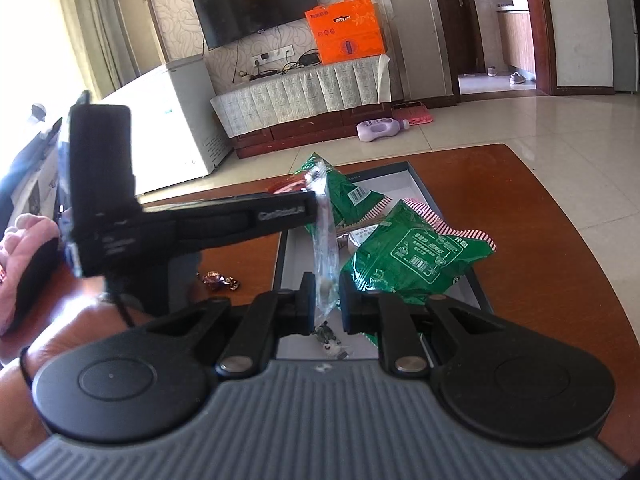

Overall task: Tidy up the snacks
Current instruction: 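Open the left tool over the box while the right tool releases the clear packet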

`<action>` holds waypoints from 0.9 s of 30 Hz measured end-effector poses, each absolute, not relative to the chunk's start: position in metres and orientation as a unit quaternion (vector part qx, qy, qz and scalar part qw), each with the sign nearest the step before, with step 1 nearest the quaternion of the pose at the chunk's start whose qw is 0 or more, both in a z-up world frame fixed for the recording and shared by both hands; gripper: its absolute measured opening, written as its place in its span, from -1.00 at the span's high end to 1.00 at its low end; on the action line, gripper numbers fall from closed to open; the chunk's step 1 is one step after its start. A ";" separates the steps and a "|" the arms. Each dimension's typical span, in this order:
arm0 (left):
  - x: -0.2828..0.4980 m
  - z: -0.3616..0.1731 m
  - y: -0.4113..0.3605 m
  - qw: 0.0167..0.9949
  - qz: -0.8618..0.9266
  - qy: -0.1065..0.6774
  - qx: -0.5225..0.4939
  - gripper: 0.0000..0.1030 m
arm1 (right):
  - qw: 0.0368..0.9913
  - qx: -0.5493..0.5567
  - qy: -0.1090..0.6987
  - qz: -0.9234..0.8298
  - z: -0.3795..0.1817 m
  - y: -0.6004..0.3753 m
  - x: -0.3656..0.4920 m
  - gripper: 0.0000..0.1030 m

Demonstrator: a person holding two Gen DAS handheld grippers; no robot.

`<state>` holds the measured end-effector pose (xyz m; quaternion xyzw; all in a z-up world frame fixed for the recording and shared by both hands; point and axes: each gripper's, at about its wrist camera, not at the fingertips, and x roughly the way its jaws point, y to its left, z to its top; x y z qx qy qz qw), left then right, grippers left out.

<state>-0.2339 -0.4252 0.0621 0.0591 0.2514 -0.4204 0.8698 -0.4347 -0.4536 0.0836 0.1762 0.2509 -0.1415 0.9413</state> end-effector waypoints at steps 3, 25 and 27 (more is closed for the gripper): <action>-0.230 0.057 -0.432 0.868 -0.420 0.259 0.060 0.00 | 0.940 0.175 0.254 -0.144 0.083 -0.454 -0.434 0.71; -0.222 0.044 -0.458 0.858 -0.428 0.276 0.058 0.00 | 0.937 0.181 0.257 -0.151 0.081 -0.460 -0.436 0.72; -0.222 0.044 -0.459 0.858 -0.429 0.276 0.059 0.00 | 0.937 0.180 0.258 -0.151 0.080 -0.460 -0.436 0.72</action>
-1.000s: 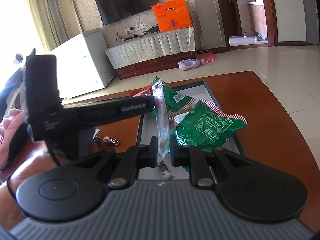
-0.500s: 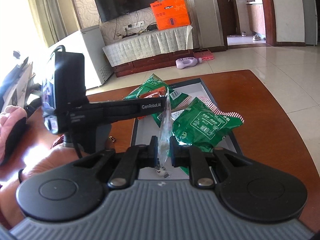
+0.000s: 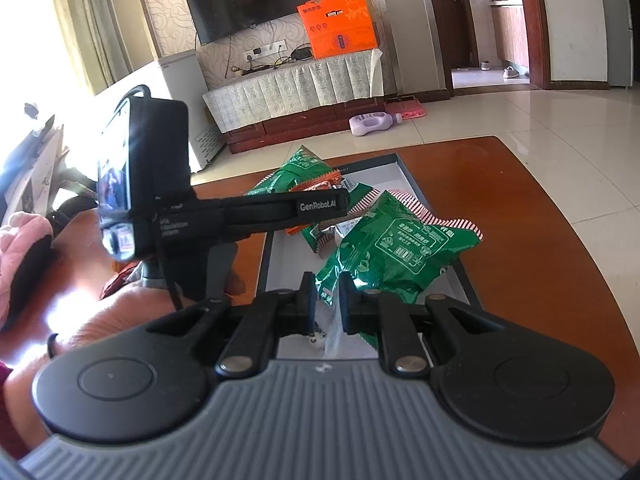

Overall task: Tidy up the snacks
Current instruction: 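Open the left tool over the box while the right tool releases the clear packet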

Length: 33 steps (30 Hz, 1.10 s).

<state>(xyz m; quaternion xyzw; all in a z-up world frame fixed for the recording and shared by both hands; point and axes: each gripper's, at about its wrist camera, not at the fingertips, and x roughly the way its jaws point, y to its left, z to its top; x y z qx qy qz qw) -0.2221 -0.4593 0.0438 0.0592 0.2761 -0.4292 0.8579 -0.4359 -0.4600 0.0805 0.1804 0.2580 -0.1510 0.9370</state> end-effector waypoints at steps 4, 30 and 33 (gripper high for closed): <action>-0.221 0.043 -0.461 0.858 -0.430 0.276 0.060 0.00 | 0.936 0.182 0.258 -0.153 0.080 -0.461 -0.436 0.72; -0.229 0.039 -0.466 0.854 -0.437 0.271 0.081 -0.45 | 0.931 0.218 0.248 -0.155 0.081 -0.471 -0.439 0.67; -0.229 0.040 -0.464 0.854 -0.438 0.270 0.078 -0.47 | 0.928 0.243 0.233 -0.160 0.084 -0.476 -0.442 0.43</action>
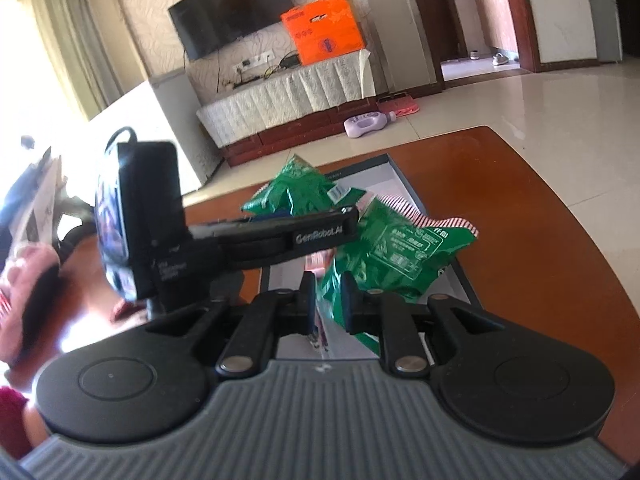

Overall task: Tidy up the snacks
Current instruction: 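Open the left tool over the box while the right tool releases the clear packet, then move both tools back to the red bar and clear candy bag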

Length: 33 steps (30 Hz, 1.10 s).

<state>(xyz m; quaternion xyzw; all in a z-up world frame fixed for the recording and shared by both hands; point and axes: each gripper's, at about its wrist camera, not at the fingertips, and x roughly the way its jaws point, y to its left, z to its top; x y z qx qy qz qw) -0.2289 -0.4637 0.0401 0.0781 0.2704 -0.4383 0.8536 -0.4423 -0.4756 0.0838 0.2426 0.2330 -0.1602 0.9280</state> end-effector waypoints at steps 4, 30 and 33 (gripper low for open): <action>-0.226 0.044 -0.457 0.853 -0.439 0.275 0.058 -0.52 | 0.922 0.253 0.225 -0.188 0.086 -0.479 -0.443 -0.16; -0.196 0.082 -0.314 0.902 -0.346 0.252 0.059 -0.53 | 0.962 0.119 0.236 -0.073 0.091 -0.377 -0.373 -0.13; -0.190 0.086 -0.295 0.906 -0.336 0.253 0.057 -0.54 | 0.962 0.117 0.241 -0.059 0.090 -0.364 -0.361 -0.13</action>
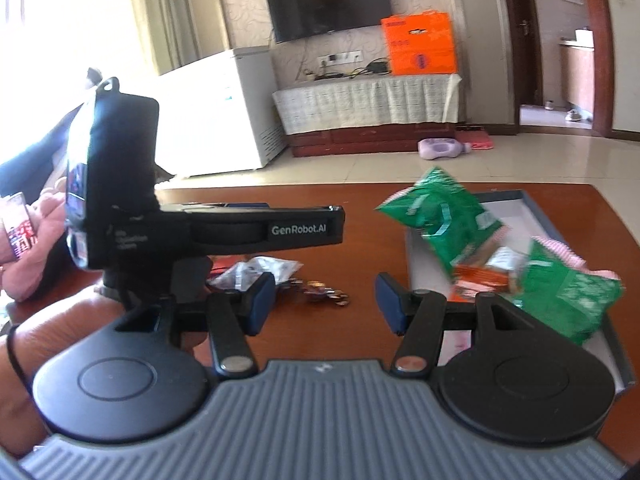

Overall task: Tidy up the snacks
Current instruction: 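Move both tools back to the red bar and clear candy bag, then grasp the long red bar with the left tool while the right tool grasps the clear candy bag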

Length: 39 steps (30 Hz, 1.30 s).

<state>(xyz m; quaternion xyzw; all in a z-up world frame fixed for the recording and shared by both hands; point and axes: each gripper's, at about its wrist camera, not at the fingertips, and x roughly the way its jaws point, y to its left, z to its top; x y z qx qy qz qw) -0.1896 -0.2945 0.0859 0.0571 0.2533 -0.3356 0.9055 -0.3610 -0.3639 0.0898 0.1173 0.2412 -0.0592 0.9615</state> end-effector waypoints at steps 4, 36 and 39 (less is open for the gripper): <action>-0.185 0.089 -0.270 0.909 -0.327 0.254 0.053 -0.56 | 0.961 0.113 0.248 -0.043 0.087 -0.347 -0.351 -0.13; -0.128 0.020 -0.135 0.900 -0.276 0.315 0.124 -0.58 | 0.947 0.025 0.321 -0.024 0.048 -0.313 -0.265 -0.46; -0.123 0.017 -0.139 0.897 -0.280 0.318 0.123 -0.58 | 0.944 0.012 0.329 -0.011 0.044 -0.312 -0.257 -0.47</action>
